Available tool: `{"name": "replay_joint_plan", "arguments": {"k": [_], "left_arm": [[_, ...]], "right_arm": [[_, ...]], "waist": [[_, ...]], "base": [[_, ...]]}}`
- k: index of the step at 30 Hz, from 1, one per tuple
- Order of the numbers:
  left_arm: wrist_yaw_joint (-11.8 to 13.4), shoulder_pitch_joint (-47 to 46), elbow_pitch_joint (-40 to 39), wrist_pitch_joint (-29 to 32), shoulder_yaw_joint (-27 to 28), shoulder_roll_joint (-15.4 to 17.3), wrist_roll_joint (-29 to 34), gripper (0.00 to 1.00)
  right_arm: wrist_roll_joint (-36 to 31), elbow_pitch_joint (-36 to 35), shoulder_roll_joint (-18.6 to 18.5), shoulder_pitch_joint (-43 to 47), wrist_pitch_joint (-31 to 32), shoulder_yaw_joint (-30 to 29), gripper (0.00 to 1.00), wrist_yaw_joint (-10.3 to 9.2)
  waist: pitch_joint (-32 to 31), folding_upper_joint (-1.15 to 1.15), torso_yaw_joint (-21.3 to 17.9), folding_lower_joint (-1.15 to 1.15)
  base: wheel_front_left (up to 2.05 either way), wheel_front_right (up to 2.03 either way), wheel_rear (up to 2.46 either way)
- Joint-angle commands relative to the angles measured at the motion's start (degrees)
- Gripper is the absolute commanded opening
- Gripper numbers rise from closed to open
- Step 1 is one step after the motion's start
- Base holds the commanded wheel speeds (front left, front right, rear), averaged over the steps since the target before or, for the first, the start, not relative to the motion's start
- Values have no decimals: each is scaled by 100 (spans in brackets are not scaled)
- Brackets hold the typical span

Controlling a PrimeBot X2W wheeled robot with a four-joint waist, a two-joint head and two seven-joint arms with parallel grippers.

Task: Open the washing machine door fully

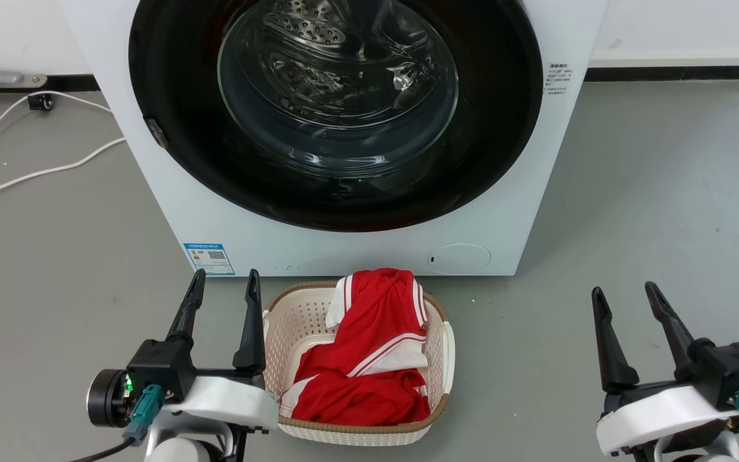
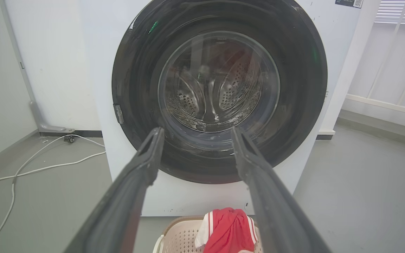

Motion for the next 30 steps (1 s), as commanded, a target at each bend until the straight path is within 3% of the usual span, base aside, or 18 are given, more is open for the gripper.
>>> {"name": "replay_joint_plan", "arguments": {"k": [1,19,30], "left_arm": [[28,31,-43,-54,-23,18,128,100],[88,81,-94,-237,-26,-66,805,100],[48,96,-39,-232,21,-109,796,100]], "right_arm": [[-129,-62,18,13,-36,1,100,-2],[-754,-149,26,66,-146,7,100,-3],[-679,-121,27,76,-121,2,100,-3]], "waist": [[6,0,0,0],[49,0,-1,0],[60,0,-1,0]], "base": [[0,0,0],[0,0,0],[0,0,0]]}}
